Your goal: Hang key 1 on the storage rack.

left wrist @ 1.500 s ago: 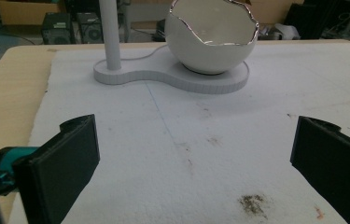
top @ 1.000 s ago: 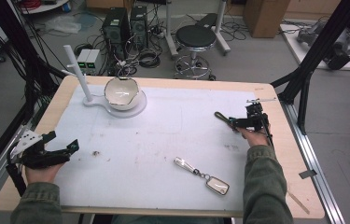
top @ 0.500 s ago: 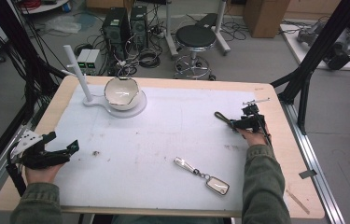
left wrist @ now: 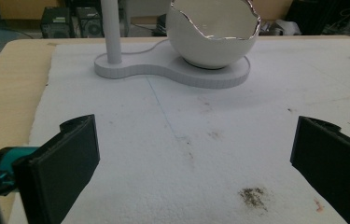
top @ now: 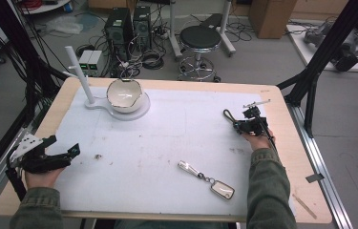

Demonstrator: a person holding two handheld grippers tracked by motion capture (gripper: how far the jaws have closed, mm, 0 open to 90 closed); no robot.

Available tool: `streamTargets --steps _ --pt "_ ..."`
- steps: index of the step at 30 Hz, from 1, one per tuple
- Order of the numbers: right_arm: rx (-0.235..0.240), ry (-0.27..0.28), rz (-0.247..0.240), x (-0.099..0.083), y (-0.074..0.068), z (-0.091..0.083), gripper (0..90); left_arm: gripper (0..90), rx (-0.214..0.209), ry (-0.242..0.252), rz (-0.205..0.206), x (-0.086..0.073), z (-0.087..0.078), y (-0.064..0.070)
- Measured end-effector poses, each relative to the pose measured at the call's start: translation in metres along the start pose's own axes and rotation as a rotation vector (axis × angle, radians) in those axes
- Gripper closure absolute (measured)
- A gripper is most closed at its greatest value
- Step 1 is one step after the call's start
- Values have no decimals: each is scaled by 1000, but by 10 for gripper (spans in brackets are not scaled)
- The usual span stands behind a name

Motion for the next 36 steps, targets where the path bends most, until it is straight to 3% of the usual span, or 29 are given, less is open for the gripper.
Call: streamTargets --steps 4,16,26,31,36 --pt "41 44 43 4 -3 -6 767 17 -4 3 -3 0 0 1" --pt "110 114 44 16 -19 -19 767 17 -6 2 -8 0 0 1" --pt "149 191 23 25 -38 -36 767 17 -12 5 -14 0 0 1" --pt "164 203 -14 32 -51 -40 767 17 -14 8 -15 0 0 1" --pt "207 228 -25 41 -68 -41 767 17 -14 8 -16 0 0 0"
Point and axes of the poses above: each handheld gripper's, and its own axes: z roughly forward along the jaws, x roughly out of its top, y roughly to its right, the point moved 3 cm from there along z, roughly forward along the jaws, and after that the axes turned 9 degrees about -z, right-handed, at the moved point
